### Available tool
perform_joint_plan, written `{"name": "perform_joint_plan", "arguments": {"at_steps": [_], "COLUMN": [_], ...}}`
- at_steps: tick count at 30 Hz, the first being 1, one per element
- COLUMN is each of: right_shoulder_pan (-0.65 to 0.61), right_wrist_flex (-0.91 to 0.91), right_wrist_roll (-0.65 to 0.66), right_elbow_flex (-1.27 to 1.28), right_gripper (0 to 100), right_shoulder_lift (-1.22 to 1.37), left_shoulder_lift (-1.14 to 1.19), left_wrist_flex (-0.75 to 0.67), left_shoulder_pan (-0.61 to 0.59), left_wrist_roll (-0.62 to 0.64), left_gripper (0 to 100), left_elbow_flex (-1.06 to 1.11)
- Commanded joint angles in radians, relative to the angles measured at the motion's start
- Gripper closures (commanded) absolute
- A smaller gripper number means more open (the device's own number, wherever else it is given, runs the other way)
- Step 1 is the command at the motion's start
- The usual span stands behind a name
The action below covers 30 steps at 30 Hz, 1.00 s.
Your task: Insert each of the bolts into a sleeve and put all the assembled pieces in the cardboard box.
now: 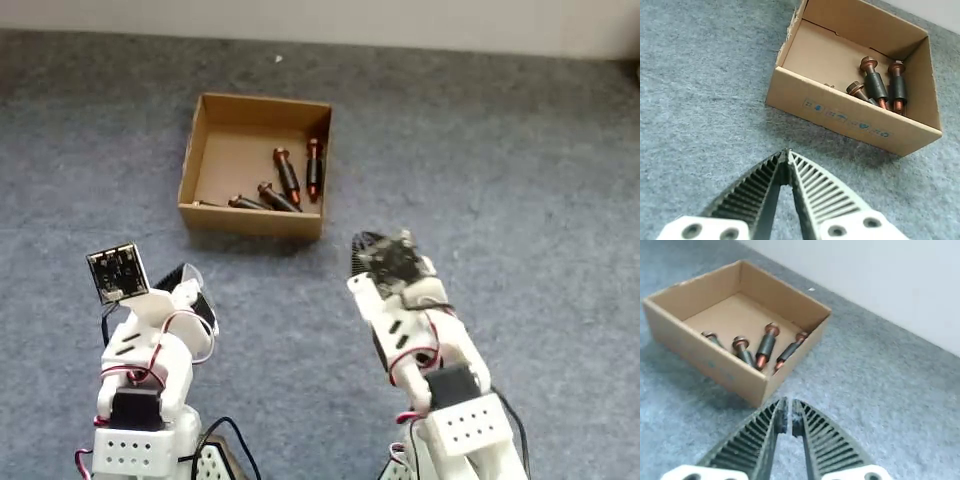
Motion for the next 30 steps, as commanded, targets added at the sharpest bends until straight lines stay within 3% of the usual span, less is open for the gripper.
{"name": "perform_joint_plan", "arguments": {"at_steps": [1,8,12,17,24,30], "right_shoulder_pan": [0.035,0.035,0.035,0.038,0.124,0.147], "right_wrist_flex": [0.004,0.007,0.176,0.321,0.524,0.78], "right_wrist_roll": [-0.038,-0.041,-0.043,-0.043,-0.041,-0.038], "right_elbow_flex": [0.058,0.277,0.344,0.34,0.34,0.34], "right_gripper": [99.2,99.1,99.1,99.1,99.1,99.1], "right_shoulder_lift": [-0.145,-0.398,-0.484,-0.469,-0.47,-0.469], "left_shoulder_lift": [-0.004,-0.004,-0.004,-0.004,-0.001,-0.001], "left_wrist_flex": [-0.018,-0.018,-0.018,-0.018,-0.011,0.172], "left_shoulder_pan": [-0.008,-0.008,-0.008,-0.007,-0.002,-0.002], "left_wrist_roll": [-0.008,-0.009,-0.017,-0.183,-0.278,-0.416], "left_gripper": [97,97,97,99,99,99], "left_elbow_flex": [0.019,0.019,0.019,0.019,0.019,0.019]}}
